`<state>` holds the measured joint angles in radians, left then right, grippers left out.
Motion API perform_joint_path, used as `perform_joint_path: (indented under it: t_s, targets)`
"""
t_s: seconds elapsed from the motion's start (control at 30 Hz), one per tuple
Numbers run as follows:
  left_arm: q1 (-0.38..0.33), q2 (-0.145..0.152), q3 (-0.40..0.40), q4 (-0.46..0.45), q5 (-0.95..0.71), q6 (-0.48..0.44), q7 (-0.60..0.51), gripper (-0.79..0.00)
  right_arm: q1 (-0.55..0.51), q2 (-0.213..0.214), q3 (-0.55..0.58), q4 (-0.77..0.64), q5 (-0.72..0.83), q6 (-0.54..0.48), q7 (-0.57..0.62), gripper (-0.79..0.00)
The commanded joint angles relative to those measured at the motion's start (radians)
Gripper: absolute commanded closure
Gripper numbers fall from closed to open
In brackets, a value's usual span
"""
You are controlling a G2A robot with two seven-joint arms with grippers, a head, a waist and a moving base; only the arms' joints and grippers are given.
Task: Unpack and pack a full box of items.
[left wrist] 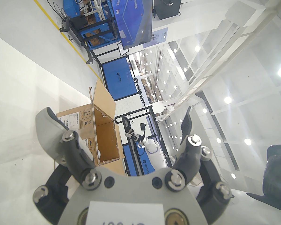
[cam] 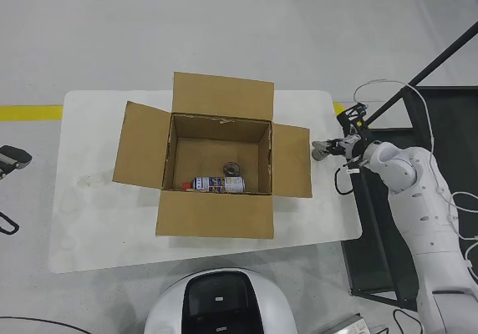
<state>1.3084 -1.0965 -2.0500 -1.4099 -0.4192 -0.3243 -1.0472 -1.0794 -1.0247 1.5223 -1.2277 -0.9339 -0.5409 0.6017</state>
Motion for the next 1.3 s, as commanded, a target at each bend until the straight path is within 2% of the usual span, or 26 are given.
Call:
perform_joint_path:
  t_s: [0.0, 0.3, 0.83, 0.87, 0.9, 0.93, 0.97, 1.27]
  targets:
    - [0.0, 0.0, 0.0, 0.0, 0.0, 0.0, 0.0, -0.785, 0.029, -0.001, -0.01, 0.075, -0.007, 0.012, -0.009, -0.785]
    - [0.0, 0.0, 0.0, 0.0, 0.0, 0.0, 0.0, -0.785, 0.137, -0.022, -0.123, 0.294, -0.038, -0.004, -0.034, -0.785]
    - [0.0, 0.0, 0.0, 0.0, 0.0, 0.0, 0.0, -0.785, 0.303, -0.077, -0.291, 0.568, -0.095, 0.039, -0.127, -0.785]
    - [0.0, 0.0, 0.0, 0.0, 0.0, 0.0, 0.0, -0.785, 0.317, -0.082, -0.302, 0.589, -0.099, 0.043, -0.132, -0.68]
    - [0.0, 0.0, 0.0, 0.0, 0.0, 0.0, 0.0, -0.785, 0.323, -0.085, -0.308, 0.599, -0.1, 0.043, -0.134, -0.379]
    - [0.0, 0.0, 0.0, 0.0, 0.0, 0.0, 0.0, -0.785, 0.332, -0.089, -0.316, 0.612, -0.102, 0.04, -0.139, -0.234]
    - [0.0, 0.0, 0.0, 0.0, 0.0, 0.0, 0.0, -0.785, 0.344, -0.093, -0.327, 0.629, -0.106, 0.039, -0.146, -0.015]
    - [0.0, 0.0, 0.0, 0.0, 0.0, 0.0, 0.0, -0.785, 0.394, -0.118, -0.384, 0.704, -0.153, 0.053, -0.202, 0.0]
